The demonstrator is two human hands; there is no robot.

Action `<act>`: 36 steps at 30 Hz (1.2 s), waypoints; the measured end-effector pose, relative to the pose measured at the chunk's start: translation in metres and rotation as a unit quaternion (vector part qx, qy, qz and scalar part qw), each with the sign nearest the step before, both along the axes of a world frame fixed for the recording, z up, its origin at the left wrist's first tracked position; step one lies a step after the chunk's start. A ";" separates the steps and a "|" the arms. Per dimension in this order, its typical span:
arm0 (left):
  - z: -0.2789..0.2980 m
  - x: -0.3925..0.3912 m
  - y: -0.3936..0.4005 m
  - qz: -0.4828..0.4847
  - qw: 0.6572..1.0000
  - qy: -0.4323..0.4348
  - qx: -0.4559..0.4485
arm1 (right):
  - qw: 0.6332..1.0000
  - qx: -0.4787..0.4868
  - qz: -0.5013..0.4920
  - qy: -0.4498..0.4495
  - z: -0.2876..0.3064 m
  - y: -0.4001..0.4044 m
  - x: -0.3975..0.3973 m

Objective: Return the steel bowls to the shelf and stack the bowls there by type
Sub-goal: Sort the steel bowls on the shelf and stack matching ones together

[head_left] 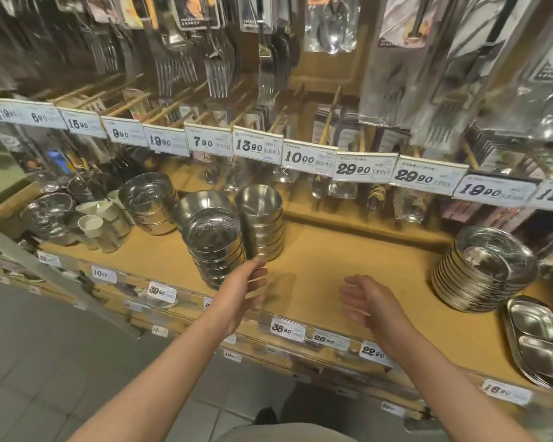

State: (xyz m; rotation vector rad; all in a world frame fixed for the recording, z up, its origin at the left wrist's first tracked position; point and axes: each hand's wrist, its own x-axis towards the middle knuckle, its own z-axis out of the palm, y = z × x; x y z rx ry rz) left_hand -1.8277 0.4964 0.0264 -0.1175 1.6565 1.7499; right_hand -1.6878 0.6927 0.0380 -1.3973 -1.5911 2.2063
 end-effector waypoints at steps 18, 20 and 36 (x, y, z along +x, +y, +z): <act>-0.036 -0.069 -0.117 0.048 0.998 -0.026 -0.041 | 0.995 -0.023 0.099 -0.015 -0.023 -0.088 -0.099; -0.036 -0.069 -0.118 0.031 0.998 -0.023 -0.050 | 0.995 -0.025 0.097 -0.017 -0.023 -0.091 -0.106; -0.053 -0.051 -0.079 -0.025 0.996 -0.057 -0.057 | 0.995 0.004 0.093 -0.046 -0.027 -0.067 -0.119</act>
